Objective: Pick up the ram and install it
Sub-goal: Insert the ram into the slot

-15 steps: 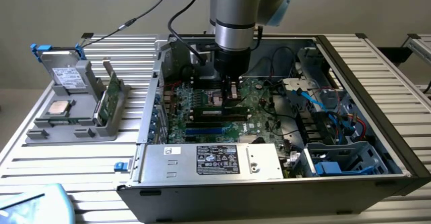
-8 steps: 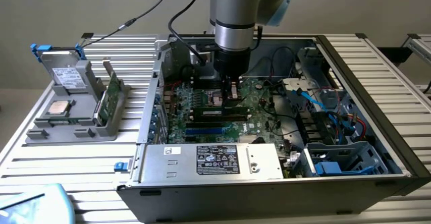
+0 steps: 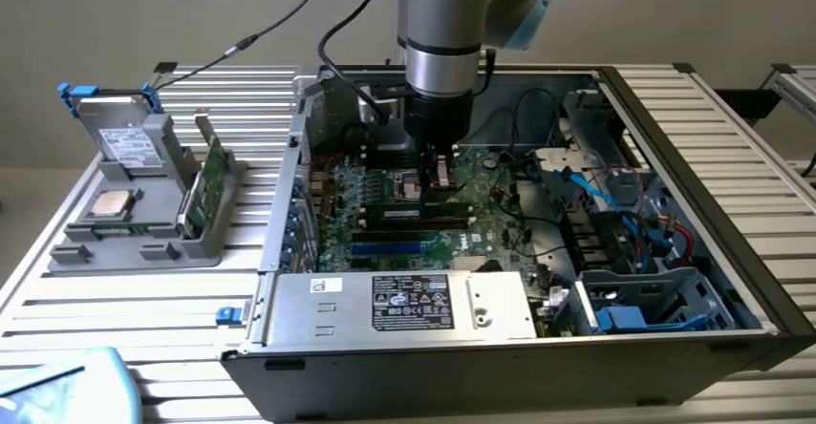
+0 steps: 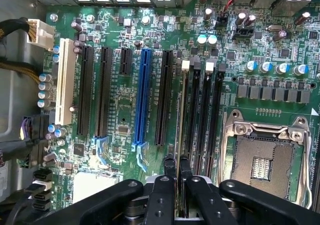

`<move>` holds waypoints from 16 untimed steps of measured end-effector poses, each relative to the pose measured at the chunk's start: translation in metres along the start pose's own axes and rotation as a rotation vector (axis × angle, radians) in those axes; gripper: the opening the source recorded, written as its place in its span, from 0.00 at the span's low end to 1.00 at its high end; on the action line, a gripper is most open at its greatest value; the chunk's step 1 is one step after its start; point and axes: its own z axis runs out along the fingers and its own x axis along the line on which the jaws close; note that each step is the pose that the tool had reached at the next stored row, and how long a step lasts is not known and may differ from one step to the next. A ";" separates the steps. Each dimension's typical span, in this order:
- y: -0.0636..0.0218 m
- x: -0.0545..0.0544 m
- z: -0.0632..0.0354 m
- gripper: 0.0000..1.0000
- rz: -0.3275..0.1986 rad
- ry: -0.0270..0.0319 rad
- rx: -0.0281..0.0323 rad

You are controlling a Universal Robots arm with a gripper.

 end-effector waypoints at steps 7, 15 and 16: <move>0.0022 -0.003 0.0027 0.14 0.002 0.0007 0.0082; 0.0041 -0.004 0.0033 0.14 0.002 0.0008 0.0085; 0.0041 -0.004 0.0033 0.14 0.002 0.0008 0.0085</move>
